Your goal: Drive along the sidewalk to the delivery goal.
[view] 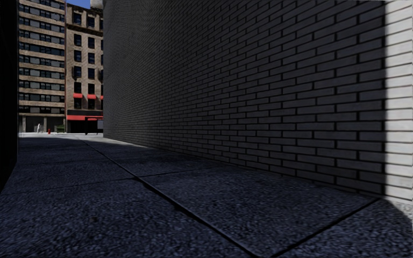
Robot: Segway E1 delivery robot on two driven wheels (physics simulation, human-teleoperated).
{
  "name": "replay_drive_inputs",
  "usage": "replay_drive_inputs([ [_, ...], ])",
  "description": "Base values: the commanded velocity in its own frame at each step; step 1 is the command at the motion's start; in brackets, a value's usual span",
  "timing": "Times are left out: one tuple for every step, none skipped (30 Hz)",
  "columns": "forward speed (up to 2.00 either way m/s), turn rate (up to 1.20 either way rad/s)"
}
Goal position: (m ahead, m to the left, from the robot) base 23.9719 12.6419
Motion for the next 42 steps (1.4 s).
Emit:
replay_drive_inputs([
  [2.0,0.37],
  [2.0,0.37],
  [2.0,0.37],
  [2.0,0.37],
  [2.0,0.37],
  [2.0,0.37],
  [2.0,0.37],
  [2.0,0.37],
  [2.0,0.37],
  [2.0,0.37],
  [2.0,0.37],
  [2.0,0.37],
  [2.0,0.37],
  [2.0,0.37],
  [2.0,0.37],
  [2.0,0.37],
  [2.0,0.37],
  [2.0,0.37],
  [2.0,0.37],
  [2.0,0.37],
  [2.0,0.37],
  [2.0,0.37],
  [2.0,0.37],
  [2.0,0.37],
  [2.0,0.37],
  [2.0,0.37],
  [2.0,0.37],
  [2.0,0.37],
  [2.0,0.37],
  [2.0,0.38],
  [2.0,0.38],
  [2.0,0.38],
  [2.0,0.38],
  [2.0,0.38],
  [2.0,0.38],
  [2.0,0.38],
  [2.0,0.39],
  [2.0,0.4],
  [2.0,0.4],
  [2.0,0.4],
  [2.0,0.4],
  [2.0,0.4],
])
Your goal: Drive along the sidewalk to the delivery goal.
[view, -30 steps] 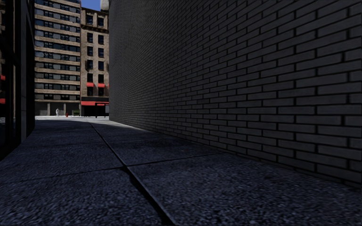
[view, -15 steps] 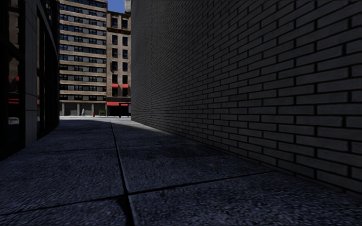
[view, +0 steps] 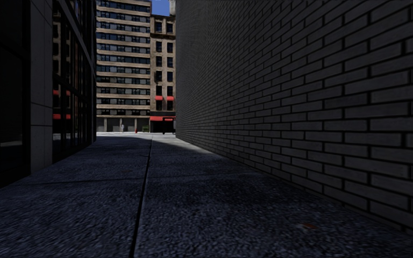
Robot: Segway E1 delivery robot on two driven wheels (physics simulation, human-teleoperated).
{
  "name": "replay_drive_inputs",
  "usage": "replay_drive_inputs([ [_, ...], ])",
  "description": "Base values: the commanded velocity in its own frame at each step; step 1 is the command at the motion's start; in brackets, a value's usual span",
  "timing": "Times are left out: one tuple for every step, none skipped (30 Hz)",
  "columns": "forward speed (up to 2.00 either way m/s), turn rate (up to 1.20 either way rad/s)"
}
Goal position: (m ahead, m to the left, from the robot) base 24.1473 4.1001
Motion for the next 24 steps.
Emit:
replay_drive_inputs([
  [2.0,0.4],
  [2.0,0.4],
  [2.0,0.4],
  [2.0,0.4],
  [2.0,0.4],
  [2.0,0.4],
  [2.0,0.4],
  [2.0,0.4],
  [2.0,0.4],
  [2.0,0.4],
  [2.0,0.4],
  [2.0,0.4],
  [2.0,0.4],
  [2.0,0.4],
  [2.0,0.4],
  [2.0,0.41],
  [2.0,0.41],
  [2.0,0.42],
  [2.0,0.42],
  [2.0,0.42],
  [2.0,0.42],
  [2.0,0.12],
  [2.0,0.12],
  [2.0,0.0],
])
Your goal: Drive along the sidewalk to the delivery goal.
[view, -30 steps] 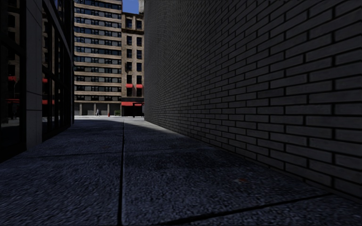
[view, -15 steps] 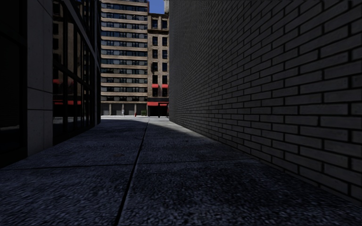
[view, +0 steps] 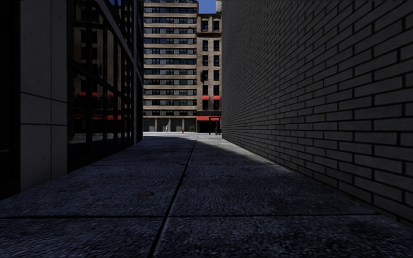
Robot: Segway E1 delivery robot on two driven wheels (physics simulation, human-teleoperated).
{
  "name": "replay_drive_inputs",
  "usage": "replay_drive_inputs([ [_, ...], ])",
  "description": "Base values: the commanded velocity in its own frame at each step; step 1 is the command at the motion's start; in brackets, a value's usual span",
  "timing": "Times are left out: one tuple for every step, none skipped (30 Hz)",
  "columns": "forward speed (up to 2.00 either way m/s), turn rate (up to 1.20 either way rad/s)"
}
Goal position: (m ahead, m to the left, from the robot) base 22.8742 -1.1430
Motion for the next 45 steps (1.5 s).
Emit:
replay_drive_inputs([
  [2.0,0.0],
  [2.0,0.0],
  [2.0,0.0],
  [2.0,0.0],
  [2.0,0.0],
  [2.0,0.0],
  [2.0,0.0],
  [2.0,0.0],
  [2.0,0.0],
  [2.0,0.0],
  [2.0,0.0],
  [2.0,0.0],
  [2.0,0.0],
  [2.0,0.0],
  [2.0,0.0],
  [2.0,0.0],
  [2.0,0.0],
  [2.0,0.0],
  [2.0,0.0],
  [2.0,0.0],
  [2.0,0.0],
  [2.0,0.0],
  [2.0,0.0],
  [2.0,0.0],
  [2.0,0.0],
  [2.0,0.0],
  [2.0,0.0],
  [1.98,0.0],
  [1.97,0.0],
  [1.97,0.0],
  [1.96,0.0],
  [1.96,0.0],
  [1.96,0.0],
  [1.96,0.0],
  [1.96,0.0],
  [1.96,0.0],
  [1.96,0.0],
  [1.96,0.0],
  [1.96,0.0],
  [1.96,0.0],
  [1.96,0.0],
  [1.96,0.0],
  [1.96,0.0],
  [1.96,0.0],
  [1.96,0.0],
])
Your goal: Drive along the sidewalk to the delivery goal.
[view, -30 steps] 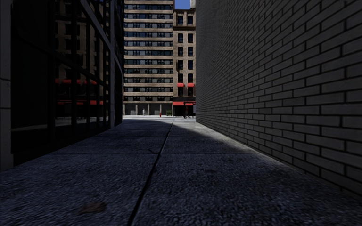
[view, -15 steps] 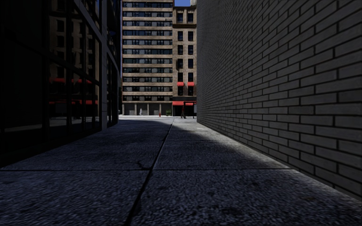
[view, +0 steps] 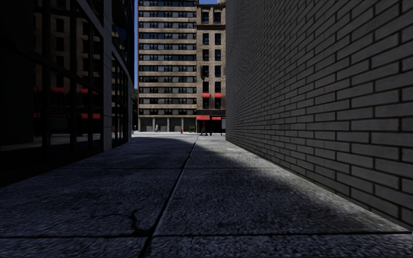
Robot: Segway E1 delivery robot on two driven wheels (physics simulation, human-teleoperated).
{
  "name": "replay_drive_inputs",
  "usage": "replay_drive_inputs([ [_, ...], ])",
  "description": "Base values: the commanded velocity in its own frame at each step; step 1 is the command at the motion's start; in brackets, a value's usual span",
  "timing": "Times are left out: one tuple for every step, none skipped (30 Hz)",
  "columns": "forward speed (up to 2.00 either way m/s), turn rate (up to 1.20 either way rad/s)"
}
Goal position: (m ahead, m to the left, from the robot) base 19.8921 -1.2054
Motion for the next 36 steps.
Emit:
replay_drive_inputs([
  [1.96,0.0],
  [1.96,0.04],
  [1.96,0.13],
  [1.96,0.22],
  [1.96,0.22],
  [1.96,0.32],
  [1.95,0.37],
  [1.95,0.37],
  [1.95,0.39],
  [1.95,0.39],
  [1.95,0.4],
  [1.95,0.4],
  [1.95,0.4],
  [1.95,0.4],
  [1.95,0.4],
  [1.95,0.4],
  [1.95,0.4],
  [1.95,0.4],
  [1.95,0.4],
  [1.95,0.4],
  [1.95,0.4],
  [1.95,0.4],
  [1.95,0.4],
  [1.95,0.4],
  [1.95,0.4],
  [1.95,0.4],
  [1.95,0.36],
  [1.95,0.28],
  [1.95,0.28],
  [1.95,0.19],
  [1.95,0.13],
  [1.95,0.13],
  [1.95,0.06],
  [1.95,0.0],
  [1.95,0.0],
  [1.95,0.0],
])
